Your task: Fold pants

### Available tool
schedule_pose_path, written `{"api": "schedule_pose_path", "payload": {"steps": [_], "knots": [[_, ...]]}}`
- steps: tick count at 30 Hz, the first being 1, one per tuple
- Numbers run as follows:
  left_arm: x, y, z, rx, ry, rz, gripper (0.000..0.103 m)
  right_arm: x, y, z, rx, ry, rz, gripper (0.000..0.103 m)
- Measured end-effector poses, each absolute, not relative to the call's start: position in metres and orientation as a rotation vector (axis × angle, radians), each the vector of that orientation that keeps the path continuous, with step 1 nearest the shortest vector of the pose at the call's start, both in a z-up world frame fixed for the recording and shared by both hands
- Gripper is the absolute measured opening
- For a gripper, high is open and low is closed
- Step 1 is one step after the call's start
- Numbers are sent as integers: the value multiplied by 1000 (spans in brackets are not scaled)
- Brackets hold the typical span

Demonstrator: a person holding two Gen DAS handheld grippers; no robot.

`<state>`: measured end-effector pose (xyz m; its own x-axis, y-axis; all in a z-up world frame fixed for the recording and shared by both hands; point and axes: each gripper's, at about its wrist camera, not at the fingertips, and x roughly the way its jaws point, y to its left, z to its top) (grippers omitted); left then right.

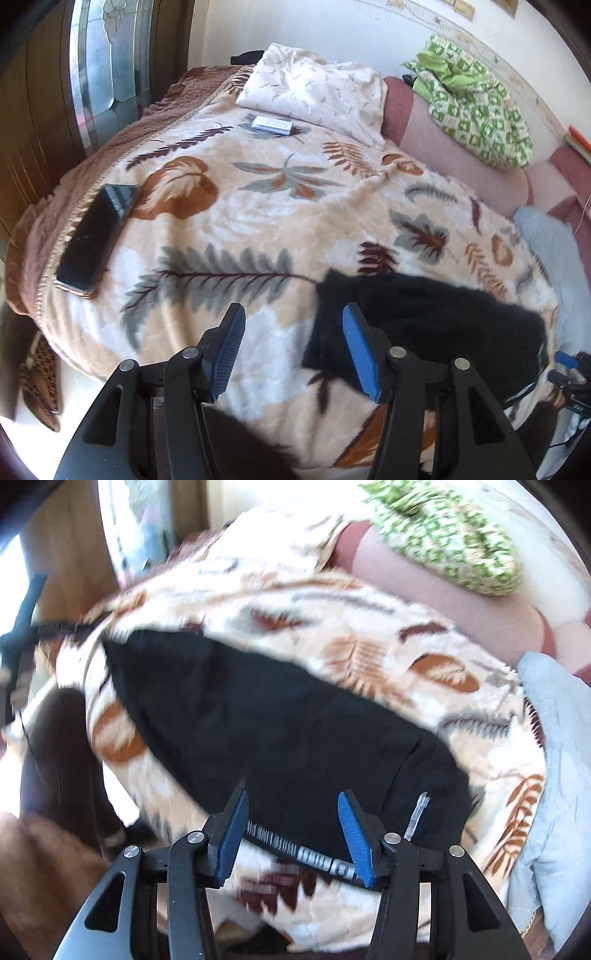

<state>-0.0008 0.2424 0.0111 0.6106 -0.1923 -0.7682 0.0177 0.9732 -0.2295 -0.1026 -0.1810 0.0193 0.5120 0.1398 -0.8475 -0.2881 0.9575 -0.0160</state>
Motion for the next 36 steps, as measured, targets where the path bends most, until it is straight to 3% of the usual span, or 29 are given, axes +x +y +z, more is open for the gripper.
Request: {"api": "schedule_pose_path", "payload": {"steps": [6, 11, 18, 23, 33, 34, 35, 36], "knots": [[34, 188, -29, -134, 1021, -71, 54, -51, -143, -1, -162, 968, 198, 53], [11, 167, -63, 39, 1124, -91, 55, -53, -105, -56, -340, 1097, 237, 51], [-6, 212, -52, -188, 1096, -134, 55, -42, -95, -26, -287, 1082, 323, 52], [-10, 228, -44, -244, 1046, -82, 55, 3, -17, 2, -195, 1005, 541, 56], [-22, 281, -32, -331, 972, -26, 55, 59, 155, -32, -440, 958, 695, 56], [-23, 285, -32, -339, 967, -25, 55, 63, 163, -40, -465, 991, 705, 30], [-23, 287, -31, -345, 962, -25, 55, 69, 166, -48, -477, 1032, 713, 18], [-24, 290, -31, -352, 956, -26, 55, 72, 167, -50, -480, 1044, 702, 18]]}}
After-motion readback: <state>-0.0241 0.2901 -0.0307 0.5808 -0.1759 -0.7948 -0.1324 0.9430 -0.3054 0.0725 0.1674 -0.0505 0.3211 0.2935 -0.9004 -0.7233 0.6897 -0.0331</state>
